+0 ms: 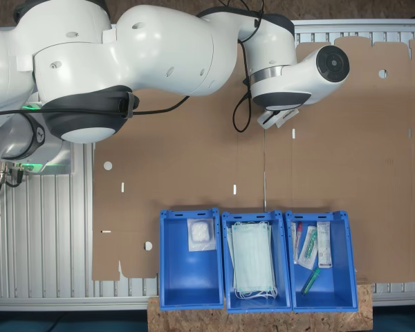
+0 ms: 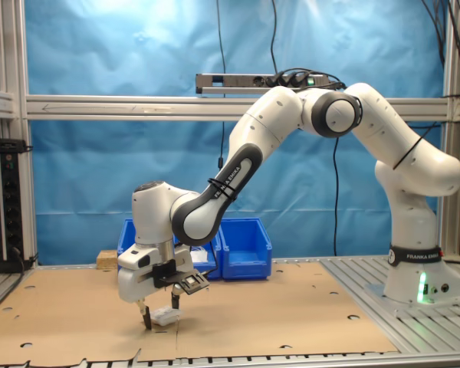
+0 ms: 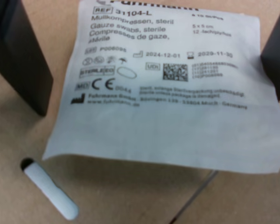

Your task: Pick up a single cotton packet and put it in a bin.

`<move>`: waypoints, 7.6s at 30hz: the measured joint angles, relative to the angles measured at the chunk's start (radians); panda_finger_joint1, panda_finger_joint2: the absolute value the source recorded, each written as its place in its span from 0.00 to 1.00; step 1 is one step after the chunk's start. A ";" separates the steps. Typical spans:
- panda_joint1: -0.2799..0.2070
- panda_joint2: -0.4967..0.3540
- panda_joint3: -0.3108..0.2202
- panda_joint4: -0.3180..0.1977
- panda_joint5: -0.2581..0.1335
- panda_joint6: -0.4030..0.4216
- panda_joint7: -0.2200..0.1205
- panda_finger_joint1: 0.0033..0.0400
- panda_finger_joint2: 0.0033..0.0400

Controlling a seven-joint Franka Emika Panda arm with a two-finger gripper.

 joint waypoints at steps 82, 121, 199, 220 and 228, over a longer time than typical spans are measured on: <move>0.000 -0.001 0.000 -0.001 0.000 -0.009 -0.001 0.14 0.14; 0.000 -0.038 0.000 -0.011 0.000 -0.024 -0.001 0.13 0.13; -0.008 -0.824 -0.264 -0.567 -0.292 -0.230 0.177 0.13 0.13; -0.043 -0.812 -0.469 -0.582 -0.362 -0.170 0.141 0.13 0.13; -0.066 -0.771 -0.505 -0.582 -0.365 -0.117 0.106 0.13 0.13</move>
